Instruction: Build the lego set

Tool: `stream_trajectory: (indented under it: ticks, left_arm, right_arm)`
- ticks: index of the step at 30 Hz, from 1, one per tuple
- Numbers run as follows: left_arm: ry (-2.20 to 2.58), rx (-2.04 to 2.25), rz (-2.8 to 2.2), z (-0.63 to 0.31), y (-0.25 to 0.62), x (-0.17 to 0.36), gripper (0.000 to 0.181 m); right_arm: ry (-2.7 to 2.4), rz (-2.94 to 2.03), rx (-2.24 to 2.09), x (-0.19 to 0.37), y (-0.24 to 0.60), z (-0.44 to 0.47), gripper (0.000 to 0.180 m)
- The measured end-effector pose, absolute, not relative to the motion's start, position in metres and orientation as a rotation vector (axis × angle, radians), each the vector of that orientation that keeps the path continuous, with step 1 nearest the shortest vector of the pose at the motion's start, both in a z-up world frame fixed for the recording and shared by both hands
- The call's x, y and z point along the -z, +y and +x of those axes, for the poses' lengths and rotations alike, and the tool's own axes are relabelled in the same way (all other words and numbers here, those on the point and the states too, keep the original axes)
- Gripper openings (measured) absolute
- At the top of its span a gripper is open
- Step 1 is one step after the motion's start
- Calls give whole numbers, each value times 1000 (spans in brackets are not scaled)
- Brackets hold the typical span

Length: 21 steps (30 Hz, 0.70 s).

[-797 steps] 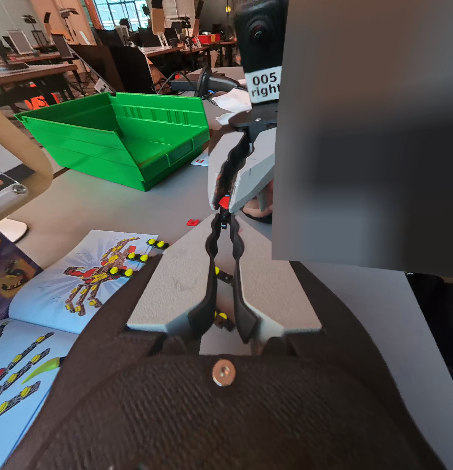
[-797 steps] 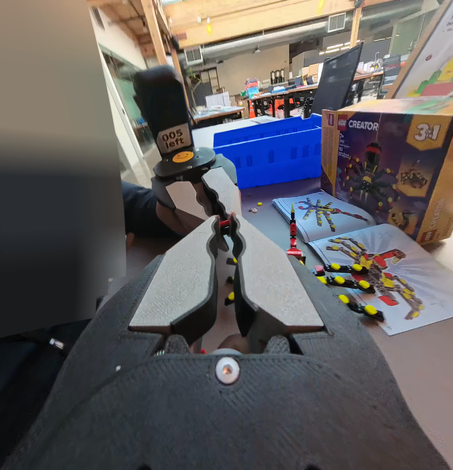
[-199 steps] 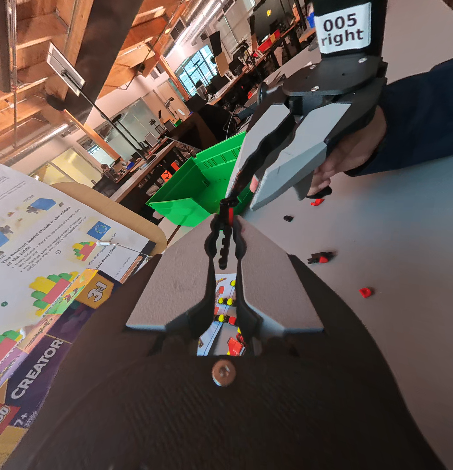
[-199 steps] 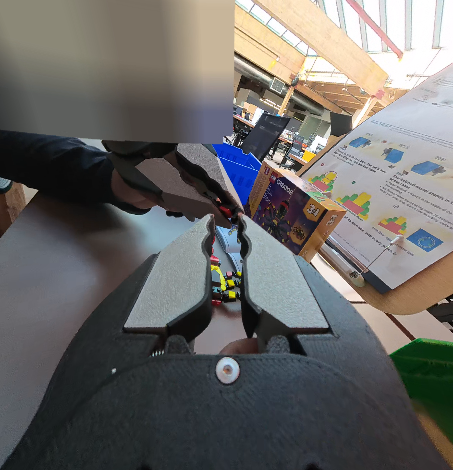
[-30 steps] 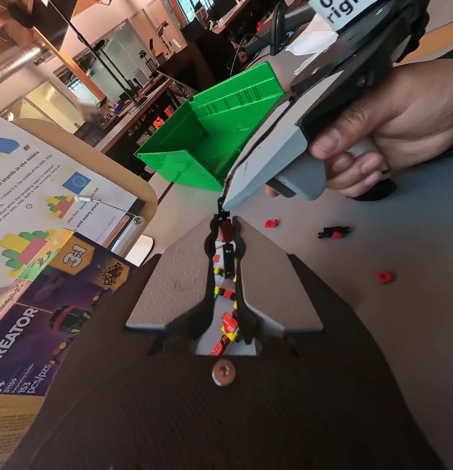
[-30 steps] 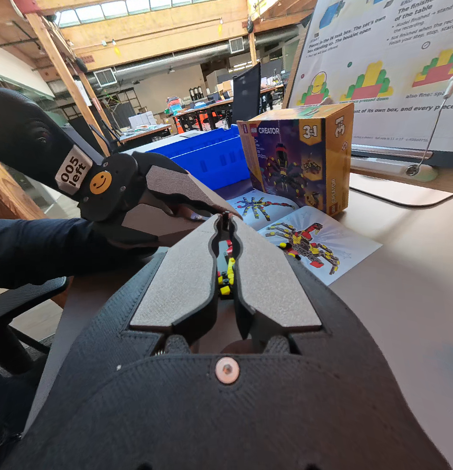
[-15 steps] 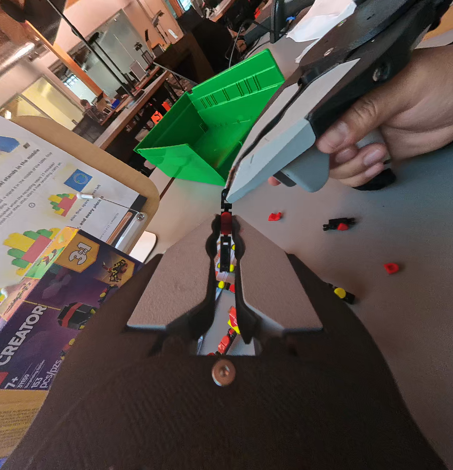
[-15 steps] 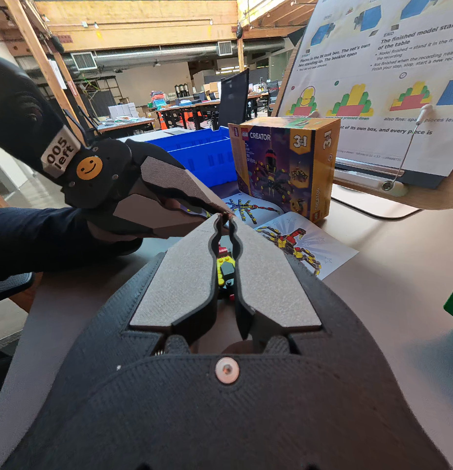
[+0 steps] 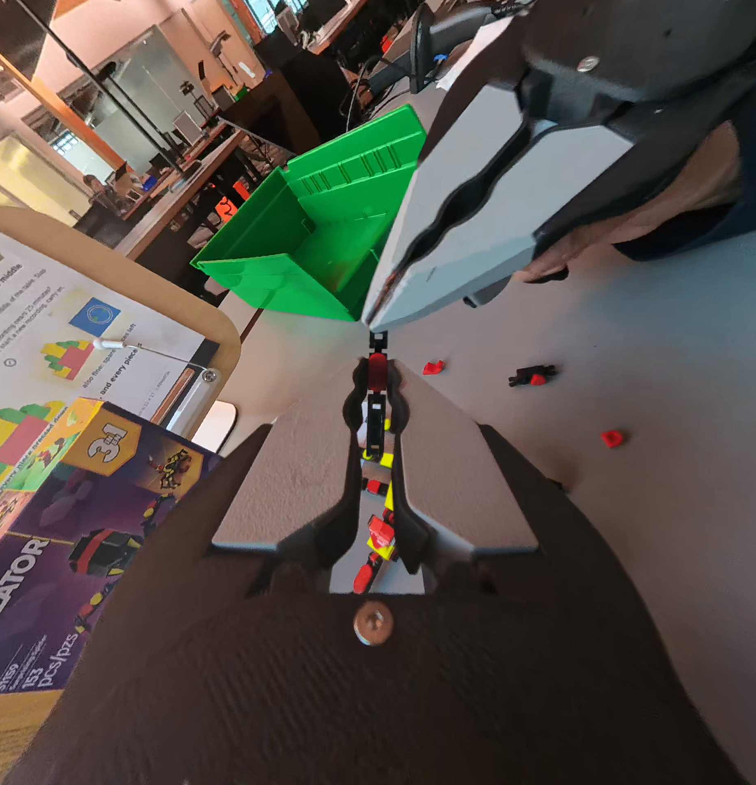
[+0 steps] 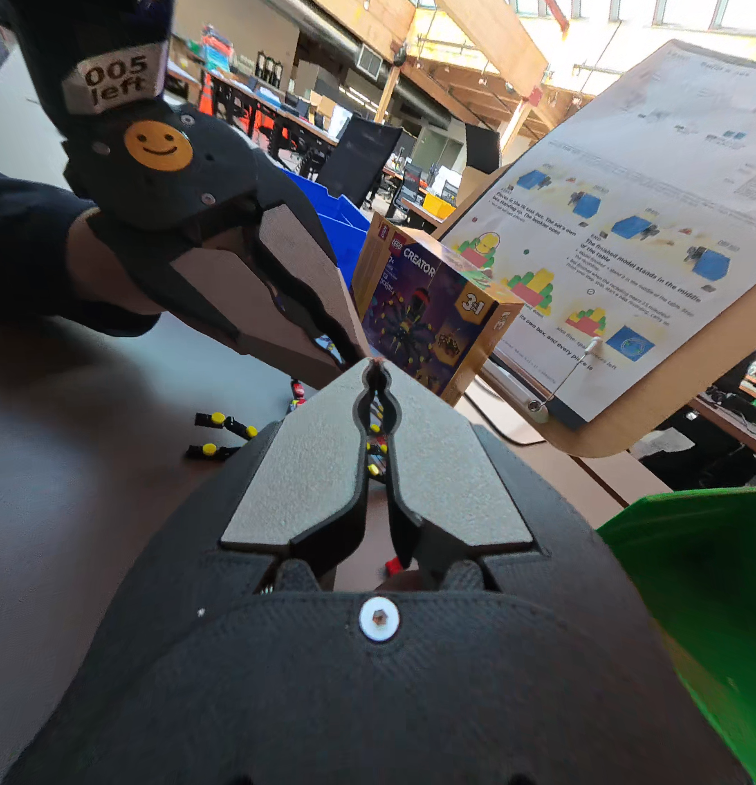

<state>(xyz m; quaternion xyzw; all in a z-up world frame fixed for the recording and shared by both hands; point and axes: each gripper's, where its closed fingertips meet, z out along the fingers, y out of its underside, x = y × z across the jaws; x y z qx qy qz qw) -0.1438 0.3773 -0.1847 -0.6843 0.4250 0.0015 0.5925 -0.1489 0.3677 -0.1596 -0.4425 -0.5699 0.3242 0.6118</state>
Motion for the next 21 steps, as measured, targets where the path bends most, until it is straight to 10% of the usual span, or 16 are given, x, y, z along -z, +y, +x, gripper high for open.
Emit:
stream_trajectory:
  ticks: [21]
  left_arm:
    - [911, 189, -1443, -134, 364, 157, 4]
  right_arm:
    - [-1166, -1197, -1256, 144, 366, -143, 0]
